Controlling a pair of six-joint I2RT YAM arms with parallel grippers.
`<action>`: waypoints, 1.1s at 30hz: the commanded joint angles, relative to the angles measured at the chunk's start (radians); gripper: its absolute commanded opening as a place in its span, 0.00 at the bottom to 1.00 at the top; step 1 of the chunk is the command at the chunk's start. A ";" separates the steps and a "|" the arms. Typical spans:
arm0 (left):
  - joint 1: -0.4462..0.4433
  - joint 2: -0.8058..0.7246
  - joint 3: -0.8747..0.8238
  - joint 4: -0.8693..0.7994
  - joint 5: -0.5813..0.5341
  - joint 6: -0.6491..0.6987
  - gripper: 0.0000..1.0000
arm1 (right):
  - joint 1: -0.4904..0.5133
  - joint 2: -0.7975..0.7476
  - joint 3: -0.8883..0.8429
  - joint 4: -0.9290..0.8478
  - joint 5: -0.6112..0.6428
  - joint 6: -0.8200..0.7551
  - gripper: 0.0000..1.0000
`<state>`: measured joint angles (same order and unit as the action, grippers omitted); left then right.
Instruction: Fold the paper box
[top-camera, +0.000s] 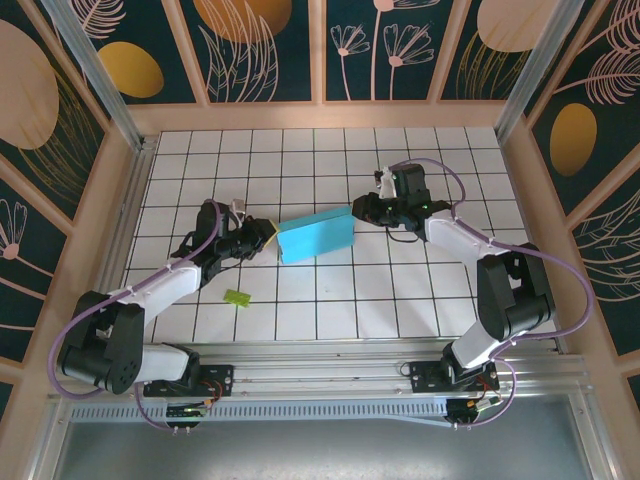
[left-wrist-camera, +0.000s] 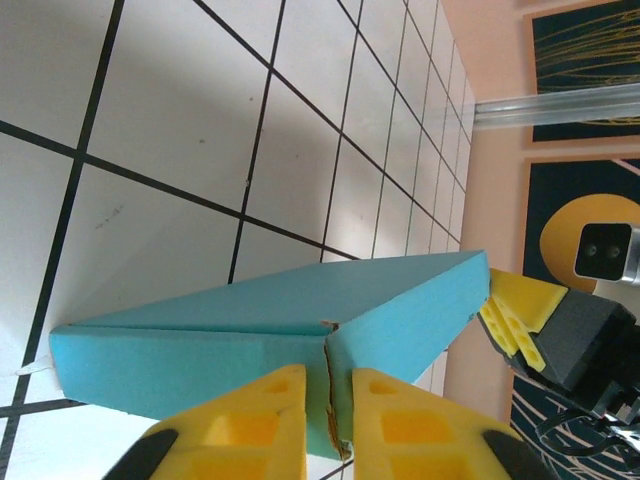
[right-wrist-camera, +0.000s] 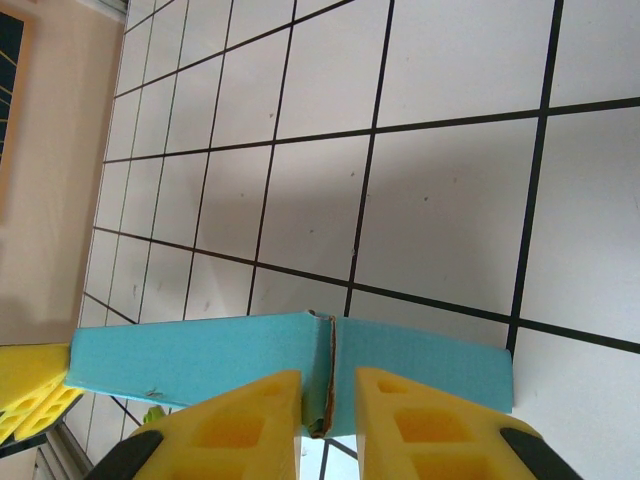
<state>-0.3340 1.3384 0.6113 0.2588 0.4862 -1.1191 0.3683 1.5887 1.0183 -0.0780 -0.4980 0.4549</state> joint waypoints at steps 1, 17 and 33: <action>-0.025 0.025 -0.046 -0.023 -0.002 -0.042 0.09 | 0.008 0.024 -0.038 -0.049 0.028 0.000 0.21; -0.059 -0.067 0.061 -0.233 -0.080 0.142 0.50 | -0.016 -0.100 0.112 -0.174 0.087 -0.081 0.40; -0.094 -0.062 -0.004 -0.095 -0.039 0.014 0.62 | -0.005 0.020 0.089 -0.149 -0.045 -0.108 0.41</action>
<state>-0.4194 1.2594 0.6270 0.1207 0.4347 -1.0389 0.3443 1.5890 1.1213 -0.2432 -0.5110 0.3527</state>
